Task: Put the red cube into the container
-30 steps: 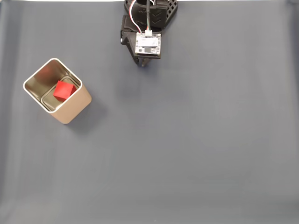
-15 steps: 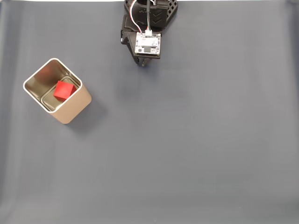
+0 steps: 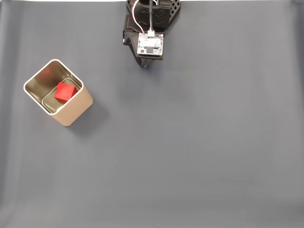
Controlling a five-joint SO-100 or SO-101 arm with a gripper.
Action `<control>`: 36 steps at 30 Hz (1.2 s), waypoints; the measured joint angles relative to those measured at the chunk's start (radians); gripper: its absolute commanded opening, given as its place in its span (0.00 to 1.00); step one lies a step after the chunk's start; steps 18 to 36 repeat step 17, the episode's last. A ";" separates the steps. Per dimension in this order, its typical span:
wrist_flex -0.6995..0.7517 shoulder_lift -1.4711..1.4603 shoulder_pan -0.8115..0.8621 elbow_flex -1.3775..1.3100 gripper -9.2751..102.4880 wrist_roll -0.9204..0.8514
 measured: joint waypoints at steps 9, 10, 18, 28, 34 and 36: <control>0.000 0.000 0.000 0.000 0.09 0.000; 0.000 0.000 0.000 0.000 0.09 0.000; 0.000 0.000 -0.006 0.000 0.09 0.000; 0.000 0.000 -0.006 0.000 0.09 0.000; 0.000 0.000 -0.006 0.000 0.09 0.000; 0.000 0.000 -0.006 0.000 0.09 0.000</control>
